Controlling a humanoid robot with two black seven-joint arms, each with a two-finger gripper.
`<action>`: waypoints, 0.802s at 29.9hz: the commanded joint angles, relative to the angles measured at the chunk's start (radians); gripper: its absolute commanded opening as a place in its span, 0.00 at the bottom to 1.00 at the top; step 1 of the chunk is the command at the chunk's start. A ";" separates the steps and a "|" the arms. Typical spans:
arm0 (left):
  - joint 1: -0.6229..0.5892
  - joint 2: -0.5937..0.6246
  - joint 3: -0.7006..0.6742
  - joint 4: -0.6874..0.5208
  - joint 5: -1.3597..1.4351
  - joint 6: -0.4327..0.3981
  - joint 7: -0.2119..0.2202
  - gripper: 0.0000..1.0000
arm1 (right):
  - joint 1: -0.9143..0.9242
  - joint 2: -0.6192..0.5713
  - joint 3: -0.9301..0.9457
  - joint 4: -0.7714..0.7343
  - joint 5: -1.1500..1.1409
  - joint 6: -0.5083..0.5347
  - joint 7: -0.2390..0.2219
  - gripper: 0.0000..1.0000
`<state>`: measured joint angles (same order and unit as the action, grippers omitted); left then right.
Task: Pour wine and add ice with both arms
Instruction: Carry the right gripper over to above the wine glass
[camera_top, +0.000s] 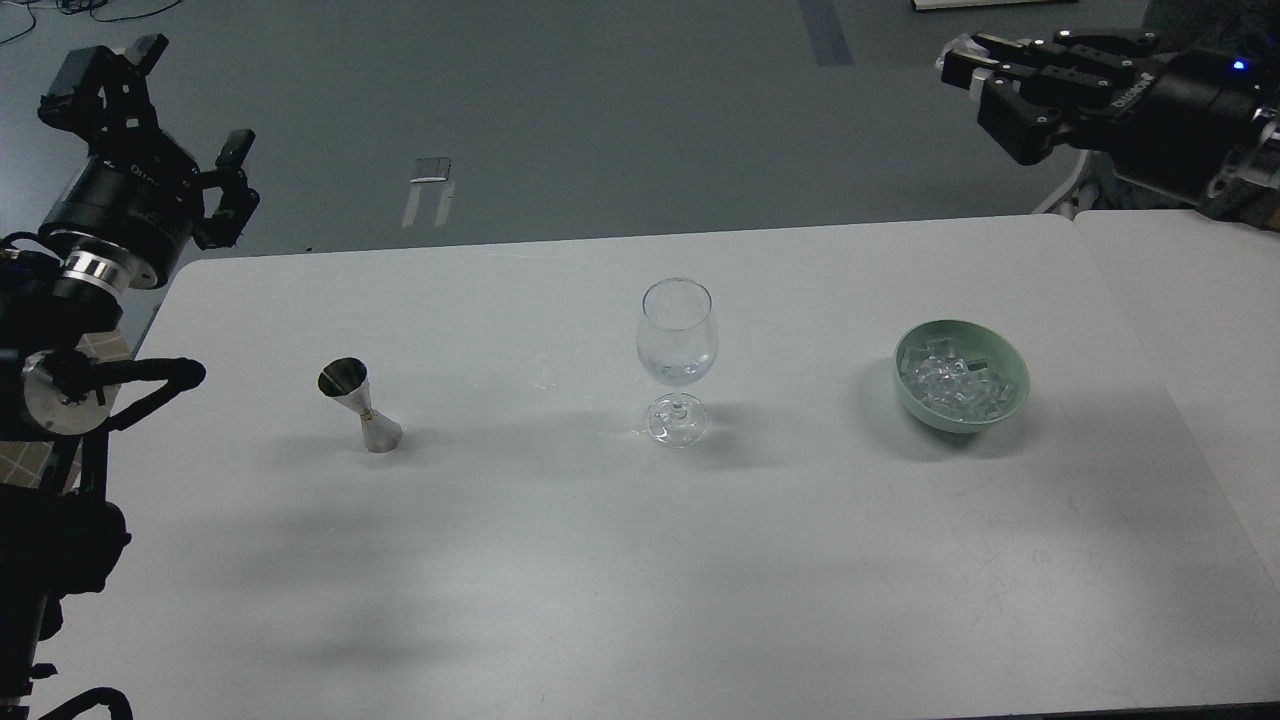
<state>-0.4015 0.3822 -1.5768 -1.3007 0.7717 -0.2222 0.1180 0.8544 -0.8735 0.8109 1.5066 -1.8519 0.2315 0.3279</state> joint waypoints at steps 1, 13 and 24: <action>-0.002 -0.014 0.000 0.000 0.023 0.000 0.000 0.97 | 0.177 0.069 -0.187 -0.011 0.016 0.026 0.000 0.00; -0.002 -0.025 0.001 0.000 0.031 0.000 0.002 0.97 | 0.386 0.244 -0.489 -0.103 0.016 0.146 0.002 0.00; -0.002 -0.025 0.001 0.000 0.029 0.001 0.002 0.97 | 0.523 0.370 -0.596 -0.221 0.019 0.257 0.042 0.00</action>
<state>-0.4031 0.3560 -1.5752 -1.3007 0.8023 -0.2209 0.1197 1.3543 -0.5148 0.2226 1.3074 -1.8335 0.4834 0.3464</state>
